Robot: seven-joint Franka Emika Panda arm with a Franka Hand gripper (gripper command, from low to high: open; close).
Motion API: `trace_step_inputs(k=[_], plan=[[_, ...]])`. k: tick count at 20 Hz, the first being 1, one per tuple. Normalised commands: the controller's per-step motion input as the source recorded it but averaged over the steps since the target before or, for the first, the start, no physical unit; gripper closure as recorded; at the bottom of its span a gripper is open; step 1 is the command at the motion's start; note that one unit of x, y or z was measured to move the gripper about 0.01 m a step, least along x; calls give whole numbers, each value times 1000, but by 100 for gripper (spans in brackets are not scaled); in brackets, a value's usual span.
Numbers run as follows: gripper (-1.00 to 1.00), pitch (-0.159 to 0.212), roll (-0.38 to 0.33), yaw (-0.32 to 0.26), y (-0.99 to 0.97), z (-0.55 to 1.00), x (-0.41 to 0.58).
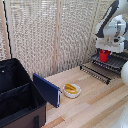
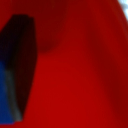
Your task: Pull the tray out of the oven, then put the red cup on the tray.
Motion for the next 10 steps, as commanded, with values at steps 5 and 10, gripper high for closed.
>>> trace_step_inputs(k=[5,10], plan=[[-100,10,9,-49,-72,663,71],[-100,11,50,-35,-35,822,28]])
